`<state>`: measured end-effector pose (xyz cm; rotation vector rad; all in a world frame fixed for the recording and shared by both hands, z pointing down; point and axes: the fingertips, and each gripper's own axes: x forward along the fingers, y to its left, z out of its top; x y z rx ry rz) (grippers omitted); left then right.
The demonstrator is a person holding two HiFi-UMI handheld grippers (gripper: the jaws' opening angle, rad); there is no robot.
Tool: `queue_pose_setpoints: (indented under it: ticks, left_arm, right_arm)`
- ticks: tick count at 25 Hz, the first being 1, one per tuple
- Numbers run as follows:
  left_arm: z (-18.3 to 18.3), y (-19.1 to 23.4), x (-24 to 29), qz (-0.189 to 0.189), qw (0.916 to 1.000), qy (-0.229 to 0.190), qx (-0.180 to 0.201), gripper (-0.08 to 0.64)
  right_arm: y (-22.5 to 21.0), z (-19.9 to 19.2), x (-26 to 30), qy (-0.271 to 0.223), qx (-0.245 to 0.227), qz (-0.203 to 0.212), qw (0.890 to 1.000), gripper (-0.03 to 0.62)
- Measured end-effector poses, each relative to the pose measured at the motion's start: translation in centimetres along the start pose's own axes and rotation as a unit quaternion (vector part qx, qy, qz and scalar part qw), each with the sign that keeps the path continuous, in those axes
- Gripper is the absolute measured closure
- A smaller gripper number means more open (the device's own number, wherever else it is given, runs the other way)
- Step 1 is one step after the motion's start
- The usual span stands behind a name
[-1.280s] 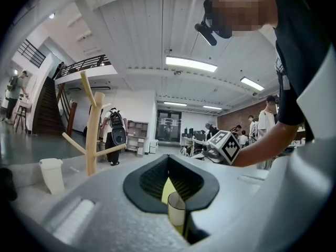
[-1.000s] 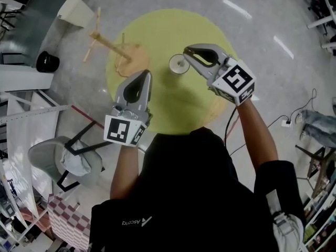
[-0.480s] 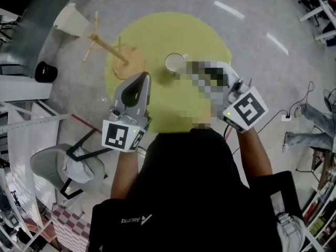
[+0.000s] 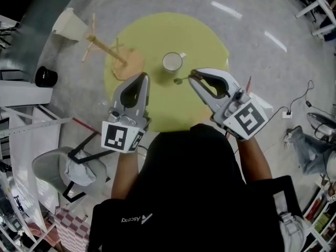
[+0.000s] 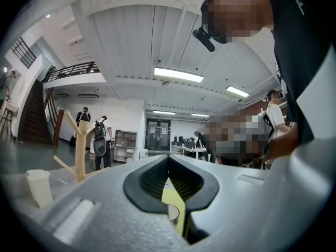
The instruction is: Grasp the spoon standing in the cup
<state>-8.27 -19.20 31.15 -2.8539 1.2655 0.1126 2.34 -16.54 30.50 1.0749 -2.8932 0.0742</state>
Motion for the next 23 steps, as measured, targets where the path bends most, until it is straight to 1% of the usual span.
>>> queue_pose_setpoints:
  ticks: [16, 23]
  left_arm:
    - [-0.2, -0.8, 0.7, 0.0, 1.0, 0.002, -0.001, 0.549]
    - [-0.4, -0.5, 0.6, 0.003, 1.0, 0.004, -0.003, 0.549]
  right_arm:
    - [-1.1, 0.1, -0.8, -0.004, 0.003, -0.003, 1.0, 0.549]
    - [-1.4, -0.1, -0.6, -0.004, 0.006, -0.006, 1.0, 0.549]
